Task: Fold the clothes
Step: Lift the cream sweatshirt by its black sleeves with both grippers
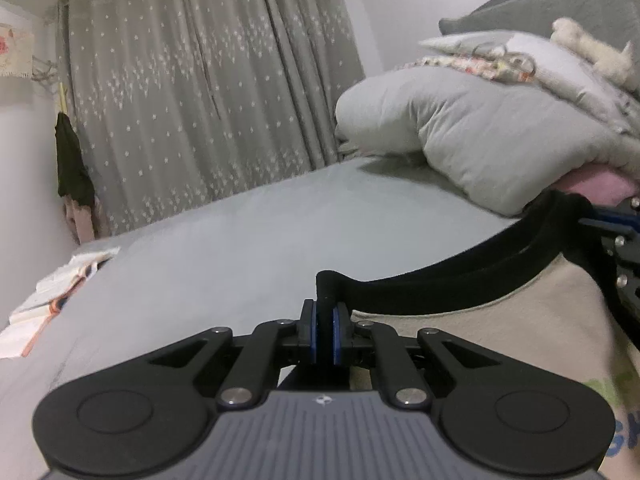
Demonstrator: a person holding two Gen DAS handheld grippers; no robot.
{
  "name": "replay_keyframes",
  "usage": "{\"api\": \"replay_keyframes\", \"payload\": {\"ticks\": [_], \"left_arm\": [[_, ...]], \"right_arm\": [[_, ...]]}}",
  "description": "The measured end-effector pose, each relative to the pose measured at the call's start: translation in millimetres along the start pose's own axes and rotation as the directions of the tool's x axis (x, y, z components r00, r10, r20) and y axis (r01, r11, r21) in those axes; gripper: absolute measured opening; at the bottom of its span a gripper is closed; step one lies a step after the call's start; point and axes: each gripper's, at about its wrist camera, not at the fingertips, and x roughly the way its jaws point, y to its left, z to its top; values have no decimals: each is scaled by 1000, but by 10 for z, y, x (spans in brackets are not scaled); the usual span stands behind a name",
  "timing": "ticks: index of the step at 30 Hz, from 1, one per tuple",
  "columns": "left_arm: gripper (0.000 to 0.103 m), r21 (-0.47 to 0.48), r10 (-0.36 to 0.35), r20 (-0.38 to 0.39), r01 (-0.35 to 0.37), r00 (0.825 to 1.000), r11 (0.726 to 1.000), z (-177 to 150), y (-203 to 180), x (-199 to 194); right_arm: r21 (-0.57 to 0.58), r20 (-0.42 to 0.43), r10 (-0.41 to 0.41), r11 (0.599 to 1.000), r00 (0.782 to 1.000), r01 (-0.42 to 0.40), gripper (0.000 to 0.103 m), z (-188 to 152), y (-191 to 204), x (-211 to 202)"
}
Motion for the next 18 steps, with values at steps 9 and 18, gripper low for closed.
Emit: {"api": "replay_keyframes", "payload": {"ticks": [9, 18], "left_arm": [[8, 65, 25, -114, -17, 993, 998, -283, -171, 665], [8, 64, 34, -191, -23, 981, 998, -357, -227, 703]], "right_arm": [[19, -164, 74, 997, 984, -72, 6, -330, 226, 806], [-2, -262, 123, 992, 957, -128, 8, -469, 322, 1046]]}}
